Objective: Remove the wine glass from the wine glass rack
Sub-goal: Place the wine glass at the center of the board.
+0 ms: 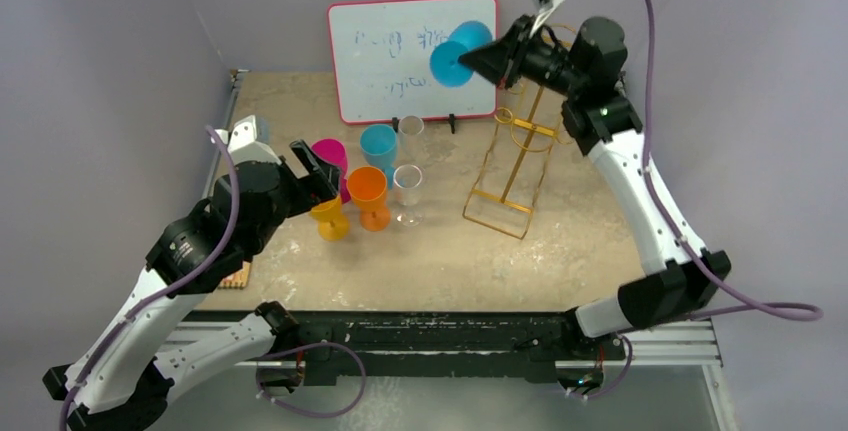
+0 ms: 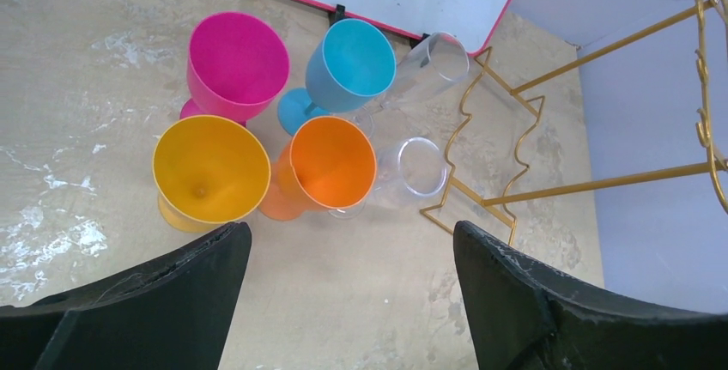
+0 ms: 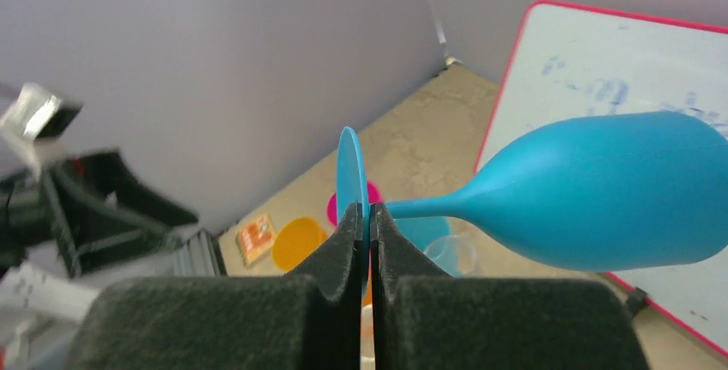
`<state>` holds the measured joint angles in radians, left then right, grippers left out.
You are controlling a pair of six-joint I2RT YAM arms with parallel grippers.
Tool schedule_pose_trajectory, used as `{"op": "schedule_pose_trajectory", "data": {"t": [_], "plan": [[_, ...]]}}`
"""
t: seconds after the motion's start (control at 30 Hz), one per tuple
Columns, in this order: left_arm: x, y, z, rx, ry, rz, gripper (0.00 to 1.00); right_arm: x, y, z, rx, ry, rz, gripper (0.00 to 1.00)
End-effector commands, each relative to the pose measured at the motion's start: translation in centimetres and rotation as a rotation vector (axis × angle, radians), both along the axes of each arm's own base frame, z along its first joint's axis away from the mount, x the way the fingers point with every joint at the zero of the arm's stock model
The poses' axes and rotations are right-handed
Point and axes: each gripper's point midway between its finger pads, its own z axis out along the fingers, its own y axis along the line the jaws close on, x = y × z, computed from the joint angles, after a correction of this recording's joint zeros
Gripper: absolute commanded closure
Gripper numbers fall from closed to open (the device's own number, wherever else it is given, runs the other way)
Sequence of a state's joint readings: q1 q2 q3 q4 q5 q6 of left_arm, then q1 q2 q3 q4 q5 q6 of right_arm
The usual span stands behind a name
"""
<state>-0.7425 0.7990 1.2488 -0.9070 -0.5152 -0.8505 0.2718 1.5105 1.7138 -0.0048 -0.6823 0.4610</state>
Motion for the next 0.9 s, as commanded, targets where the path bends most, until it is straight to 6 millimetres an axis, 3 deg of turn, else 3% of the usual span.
{"op": "schedule_pose_trajectory", "data": {"t": [0.0,0.07,0.17,0.33,0.6,0.77,0.87], "plan": [[0.5,1.2,2.6,-0.030,-0.063,0.075,0.12,-8.7,2.8,4.1,0.000,-0.370,0.160,1.00],[0.8,1.6,2.7,-0.014,-0.057,0.105,0.12,-11.3,2.7,4.3,0.038,-0.457,0.133,1.00],[1.0,2.0,3.2,-0.028,-0.077,0.138,0.12,-13.6,2.0,3.8,0.024,-0.504,0.136,1.00],[1.0,2.1,3.2,-0.067,-0.096,0.154,0.12,-17.2,2.8,1.4,-0.020,-0.515,0.270,1.00],[1.0,1.9,2.6,-0.090,-0.074,0.165,0.11,-25.1,4.0,-4.8,-0.081,-0.696,0.524,1.00],[1.2,1.4,2.8,-0.102,-0.076,0.151,0.10,-27.4,4.5,-9.3,-0.151,-0.723,0.625,1.00],[1.3,0.1,3.5,-0.159,-0.107,0.096,0.10,-28.4,4.3,-11.2,-0.181,-0.746,0.665,1.00]]}}
